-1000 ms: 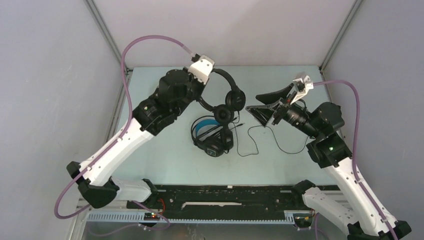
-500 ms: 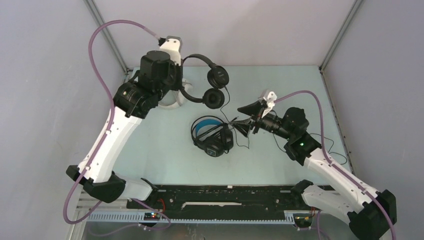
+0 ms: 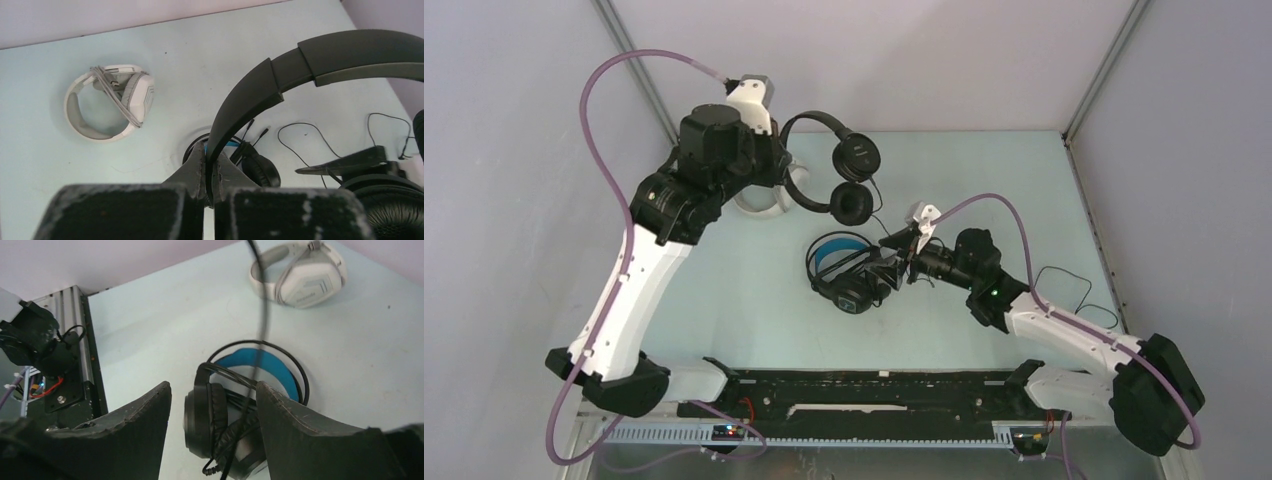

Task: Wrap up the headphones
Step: Wrap the headphones cable around the headphones.

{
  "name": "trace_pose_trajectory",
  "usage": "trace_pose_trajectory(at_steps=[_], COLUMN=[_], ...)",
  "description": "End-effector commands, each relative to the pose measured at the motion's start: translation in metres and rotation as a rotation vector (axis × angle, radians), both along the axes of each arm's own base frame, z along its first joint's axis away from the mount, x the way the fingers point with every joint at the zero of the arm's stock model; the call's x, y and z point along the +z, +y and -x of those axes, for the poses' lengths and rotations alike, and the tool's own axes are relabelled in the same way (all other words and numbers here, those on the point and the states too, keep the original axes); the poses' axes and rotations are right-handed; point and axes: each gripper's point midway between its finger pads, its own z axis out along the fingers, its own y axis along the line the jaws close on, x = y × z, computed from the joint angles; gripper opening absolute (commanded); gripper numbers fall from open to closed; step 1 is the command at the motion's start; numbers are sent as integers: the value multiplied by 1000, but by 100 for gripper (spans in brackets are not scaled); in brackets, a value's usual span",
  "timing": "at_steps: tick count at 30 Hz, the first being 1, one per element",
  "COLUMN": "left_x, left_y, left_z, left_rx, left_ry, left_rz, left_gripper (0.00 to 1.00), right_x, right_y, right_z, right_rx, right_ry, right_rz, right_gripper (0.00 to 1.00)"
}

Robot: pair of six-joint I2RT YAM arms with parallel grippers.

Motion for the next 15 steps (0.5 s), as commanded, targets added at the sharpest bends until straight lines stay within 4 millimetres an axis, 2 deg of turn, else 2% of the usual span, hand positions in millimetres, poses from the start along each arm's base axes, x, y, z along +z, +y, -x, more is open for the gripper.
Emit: trace_pose_trajectory(at_steps=[1, 6, 9, 12, 13, 15], left_x=[30, 28, 28, 30, 29, 30], left_y=[-8, -13, -14, -17, -19, -25], left_z=[13, 17, 19, 23, 26, 31], left_rx=[-59, -108, -135, -175, -195, -241], left_ry=[-65, -44, -35, -29, -26, -34], left_rz=[138, 169, 184, 205, 211, 234], left_gripper=[0, 0, 0, 0, 0, 0], right_x=[2, -13, -26, -33, -33, -27], right_y=[0, 3, -2, -9, -12, -16], right_z=[-12, -11, -11, -10, -9, -11], right_rx=[-57, -61, -84, -116, -127, -146], right_ry=[-32, 12, 29, 34, 28, -2], right_rz=[-45, -39, -33, -40, -52, -85], right_gripper=[63, 49, 36, 30, 26, 13])
